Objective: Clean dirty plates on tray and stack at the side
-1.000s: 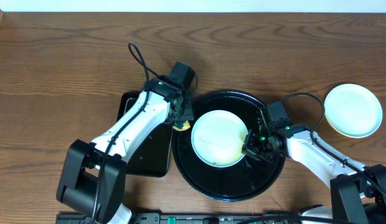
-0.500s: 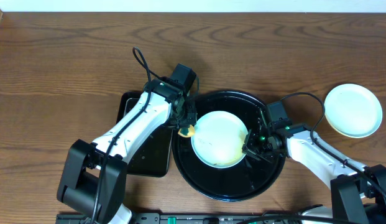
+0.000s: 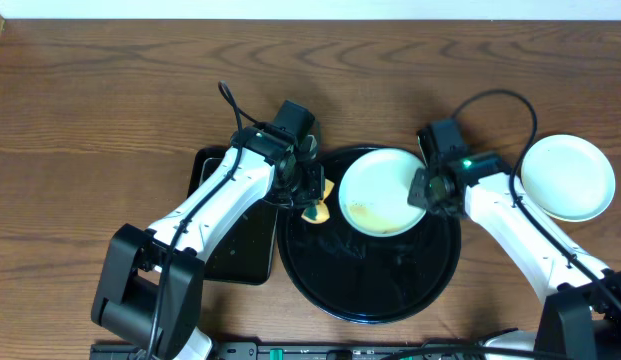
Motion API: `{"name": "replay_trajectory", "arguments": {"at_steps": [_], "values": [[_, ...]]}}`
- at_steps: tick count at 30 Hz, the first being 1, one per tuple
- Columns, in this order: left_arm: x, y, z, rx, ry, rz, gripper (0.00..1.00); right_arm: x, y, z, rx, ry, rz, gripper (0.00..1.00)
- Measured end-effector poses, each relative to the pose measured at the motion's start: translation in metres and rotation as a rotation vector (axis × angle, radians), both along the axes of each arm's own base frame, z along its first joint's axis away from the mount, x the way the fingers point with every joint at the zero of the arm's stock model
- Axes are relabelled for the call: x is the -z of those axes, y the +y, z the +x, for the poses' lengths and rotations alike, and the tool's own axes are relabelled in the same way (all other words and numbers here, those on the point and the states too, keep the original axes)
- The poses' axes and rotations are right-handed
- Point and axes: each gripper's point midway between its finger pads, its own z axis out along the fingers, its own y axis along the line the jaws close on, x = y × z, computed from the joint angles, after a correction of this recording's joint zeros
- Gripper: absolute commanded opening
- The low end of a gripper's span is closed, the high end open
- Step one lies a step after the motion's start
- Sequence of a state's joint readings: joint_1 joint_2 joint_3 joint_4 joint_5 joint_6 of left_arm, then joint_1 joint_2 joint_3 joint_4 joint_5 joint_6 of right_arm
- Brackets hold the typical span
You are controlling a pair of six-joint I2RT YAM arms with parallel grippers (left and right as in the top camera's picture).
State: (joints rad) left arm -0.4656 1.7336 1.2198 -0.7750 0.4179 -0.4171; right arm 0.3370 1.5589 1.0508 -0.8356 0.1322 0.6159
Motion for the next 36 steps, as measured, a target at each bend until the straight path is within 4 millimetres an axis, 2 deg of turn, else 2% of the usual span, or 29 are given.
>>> {"name": "replay_trajectory", "arguments": {"at_steps": [4, 7, 12, 20, 24, 26, 29, 31, 36], "values": [[-0.003, -0.007, 0.001, 0.008, -0.004, -0.039, 0.07, -0.020, 0.006, 0.010, -0.070, -0.046, -0.063, 0.01], [-0.004, -0.009, 0.002, 0.010, -0.004, -0.055, 0.07, -0.028, 0.006, 0.009, -0.123, -0.050, -0.128, 0.02], [-0.006, -0.012, 0.005, 0.012, -0.017, -0.068, 0.07, -0.034, -0.009, -0.002, -0.159, -0.020, -0.272, 0.02], [-0.007, -0.015, 0.009, 0.013, -0.038, -0.079, 0.08, -0.049, -0.031, 0.002, -0.147, -0.051, -0.435, 0.02], [-0.008, -0.015, 0.012, 0.013, -0.048, -0.084, 0.07, -0.066, -0.033, 0.011, -0.146, -0.092, -0.468, 0.02], [-0.007, -0.013, 0.014, 0.006, -0.052, -0.077, 0.07, -0.082, -0.027, 0.018, -0.153, -0.127, -0.472, 0.02], [-0.004, 0.001, 0.020, -0.027, -0.059, -0.038, 0.08, -0.101, -0.017, 0.021, -0.173, -0.156, -0.469, 0.02], [0.000, 0.018, 0.024, -0.063, -0.056, 0.011, 0.07, -0.115, -0.009, 0.023, -0.191, -0.181, -0.465, 0.02], [0.010, 0.080, 0.037, -0.193, -0.049, 0.166, 0.07, -0.135, 0.007, 0.021, -0.233, -0.212, -0.460, 0.02]]}}
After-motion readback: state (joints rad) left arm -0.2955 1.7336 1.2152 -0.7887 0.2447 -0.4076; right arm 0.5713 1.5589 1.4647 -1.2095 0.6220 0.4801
